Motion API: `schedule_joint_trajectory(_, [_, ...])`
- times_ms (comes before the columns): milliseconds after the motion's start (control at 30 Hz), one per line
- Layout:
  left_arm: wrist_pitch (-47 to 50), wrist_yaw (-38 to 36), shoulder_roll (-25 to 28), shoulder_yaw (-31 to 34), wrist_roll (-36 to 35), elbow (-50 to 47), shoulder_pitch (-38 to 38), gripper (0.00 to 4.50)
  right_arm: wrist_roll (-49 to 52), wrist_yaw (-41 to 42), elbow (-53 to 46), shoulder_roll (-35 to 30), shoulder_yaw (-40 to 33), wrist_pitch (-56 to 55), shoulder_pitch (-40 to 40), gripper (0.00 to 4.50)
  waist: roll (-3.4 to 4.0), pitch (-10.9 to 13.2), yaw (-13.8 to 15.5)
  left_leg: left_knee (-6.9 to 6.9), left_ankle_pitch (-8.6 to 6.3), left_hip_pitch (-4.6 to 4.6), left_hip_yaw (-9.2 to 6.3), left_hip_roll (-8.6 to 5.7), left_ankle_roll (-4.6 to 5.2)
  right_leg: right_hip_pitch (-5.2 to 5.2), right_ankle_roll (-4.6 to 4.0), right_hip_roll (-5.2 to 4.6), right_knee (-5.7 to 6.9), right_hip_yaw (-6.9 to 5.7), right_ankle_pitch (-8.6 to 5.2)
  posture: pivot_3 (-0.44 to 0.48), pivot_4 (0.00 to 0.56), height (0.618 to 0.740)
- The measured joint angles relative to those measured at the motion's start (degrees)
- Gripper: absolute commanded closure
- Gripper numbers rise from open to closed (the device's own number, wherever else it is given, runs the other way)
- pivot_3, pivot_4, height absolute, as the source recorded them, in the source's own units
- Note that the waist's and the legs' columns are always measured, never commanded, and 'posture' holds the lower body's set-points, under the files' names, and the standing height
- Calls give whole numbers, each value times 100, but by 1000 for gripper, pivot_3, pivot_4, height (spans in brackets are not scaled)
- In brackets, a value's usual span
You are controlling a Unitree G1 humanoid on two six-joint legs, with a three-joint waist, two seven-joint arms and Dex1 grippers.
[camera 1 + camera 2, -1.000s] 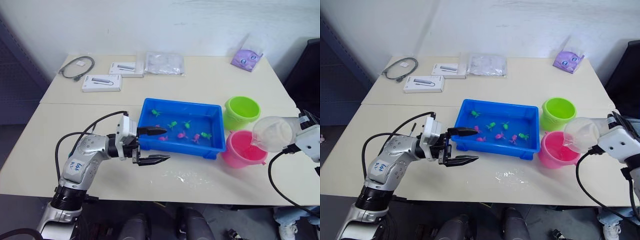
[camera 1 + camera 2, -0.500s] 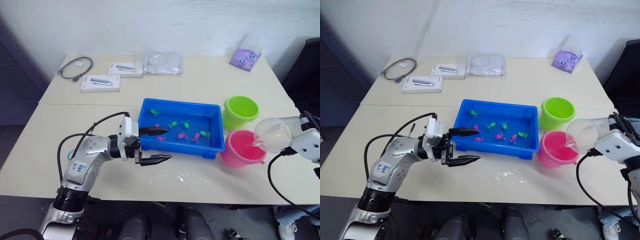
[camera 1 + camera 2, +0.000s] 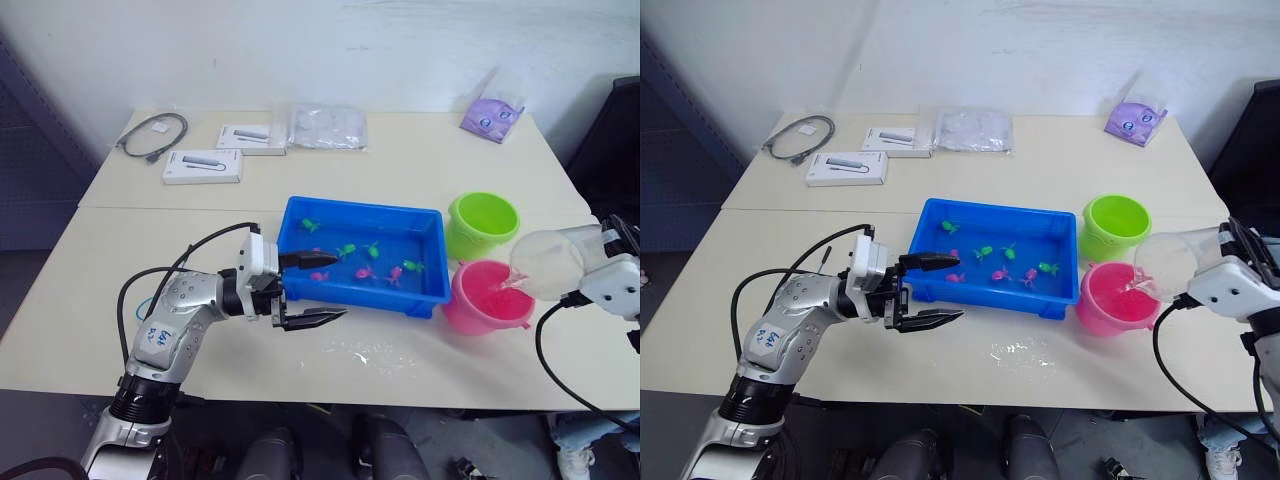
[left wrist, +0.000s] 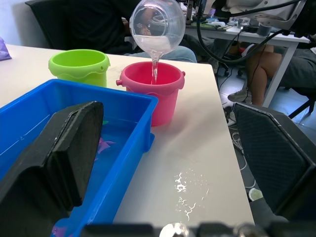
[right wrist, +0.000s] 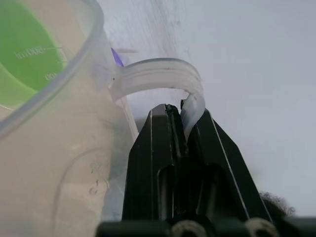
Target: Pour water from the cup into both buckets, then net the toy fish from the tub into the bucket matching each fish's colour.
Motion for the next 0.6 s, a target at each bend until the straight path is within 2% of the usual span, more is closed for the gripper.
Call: schedule_joint_trajectory(600, [-143, 7, -53, -13, 110, 16, -1, 0, -186, -83, 61, 1, 0, -157, -27, 4474, 0, 0, 0, 1, 2, 1, 1, 0, -1, 0, 0, 1, 2, 1, 0, 0, 150, 740])
